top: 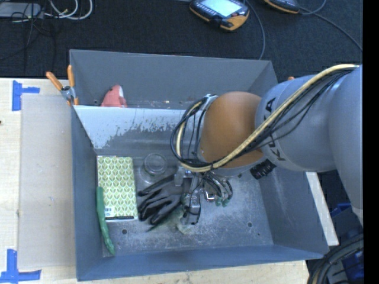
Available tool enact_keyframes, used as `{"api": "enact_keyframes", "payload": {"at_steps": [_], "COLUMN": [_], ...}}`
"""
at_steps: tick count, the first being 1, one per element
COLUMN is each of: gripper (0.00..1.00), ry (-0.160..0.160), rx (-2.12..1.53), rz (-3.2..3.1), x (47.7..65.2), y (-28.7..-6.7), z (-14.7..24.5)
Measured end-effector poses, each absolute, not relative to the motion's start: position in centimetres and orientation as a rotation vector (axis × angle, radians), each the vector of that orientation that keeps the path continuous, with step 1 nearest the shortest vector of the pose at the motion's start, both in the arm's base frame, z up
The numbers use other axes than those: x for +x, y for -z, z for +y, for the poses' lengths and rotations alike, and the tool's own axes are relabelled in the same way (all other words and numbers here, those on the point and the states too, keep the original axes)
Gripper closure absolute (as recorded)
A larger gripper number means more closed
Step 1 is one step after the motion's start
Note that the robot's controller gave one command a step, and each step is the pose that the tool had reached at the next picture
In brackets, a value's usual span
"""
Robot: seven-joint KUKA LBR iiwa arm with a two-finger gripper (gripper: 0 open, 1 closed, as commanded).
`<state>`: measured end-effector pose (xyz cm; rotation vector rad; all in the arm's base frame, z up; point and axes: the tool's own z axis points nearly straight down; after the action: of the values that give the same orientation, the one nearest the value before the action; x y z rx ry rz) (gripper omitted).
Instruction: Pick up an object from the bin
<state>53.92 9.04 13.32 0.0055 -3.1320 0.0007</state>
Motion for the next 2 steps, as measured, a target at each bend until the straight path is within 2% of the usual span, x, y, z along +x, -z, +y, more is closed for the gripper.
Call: {"api": "enact_keyframes", "payload": {"at_steps": [1,2], "gripper": [0.0,0.0], "ry": [0.0,0.001], "rx": [0.001,0.155], "rz": [-3.139,-3.134], "x": [54.1,56.4], "y": [-13.8,-9.4], "z": [9.0,9.8]}}
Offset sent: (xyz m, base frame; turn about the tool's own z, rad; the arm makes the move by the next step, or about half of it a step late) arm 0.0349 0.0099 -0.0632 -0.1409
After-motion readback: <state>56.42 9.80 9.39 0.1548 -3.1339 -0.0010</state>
